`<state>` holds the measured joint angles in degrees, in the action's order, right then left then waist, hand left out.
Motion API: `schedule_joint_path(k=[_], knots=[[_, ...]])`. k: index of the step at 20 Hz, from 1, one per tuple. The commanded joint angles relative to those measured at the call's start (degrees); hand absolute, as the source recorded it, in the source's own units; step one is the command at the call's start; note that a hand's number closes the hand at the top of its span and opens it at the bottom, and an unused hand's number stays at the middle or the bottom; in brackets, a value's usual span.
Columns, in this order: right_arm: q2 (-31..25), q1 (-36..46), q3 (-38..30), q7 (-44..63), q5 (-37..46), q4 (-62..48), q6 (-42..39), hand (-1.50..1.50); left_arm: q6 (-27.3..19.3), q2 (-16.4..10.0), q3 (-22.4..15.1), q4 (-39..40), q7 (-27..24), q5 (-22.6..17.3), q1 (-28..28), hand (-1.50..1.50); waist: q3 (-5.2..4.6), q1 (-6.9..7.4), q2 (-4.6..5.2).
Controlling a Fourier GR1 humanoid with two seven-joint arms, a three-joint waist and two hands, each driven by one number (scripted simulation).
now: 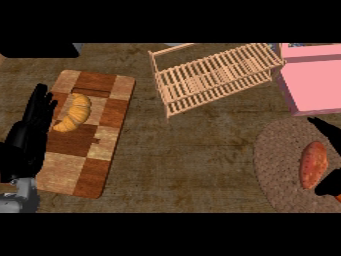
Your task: Pick the sweet potato from the placemat and place it in the tiered shelf
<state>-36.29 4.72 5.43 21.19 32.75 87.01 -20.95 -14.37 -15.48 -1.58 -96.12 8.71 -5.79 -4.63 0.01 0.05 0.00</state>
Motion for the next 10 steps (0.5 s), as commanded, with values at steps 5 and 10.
schedule_joint_path(k=[5,10], knots=[[6.3,2.6,-0.5,-4.4,6.4,-8.9,1.3,-1.50,0.4,3.3,-0.8,-4.2,1.6,3.2,3.4,0.00,0.01,0.25,-0.01],[5.9,-0.4,0.0,-9.4,9.3,-10.6,0.9,1.50,4.2,2.1,3.4,3.2,-1.0,1.5,-1.0,0.00,0.00,-0.05,0.04]])
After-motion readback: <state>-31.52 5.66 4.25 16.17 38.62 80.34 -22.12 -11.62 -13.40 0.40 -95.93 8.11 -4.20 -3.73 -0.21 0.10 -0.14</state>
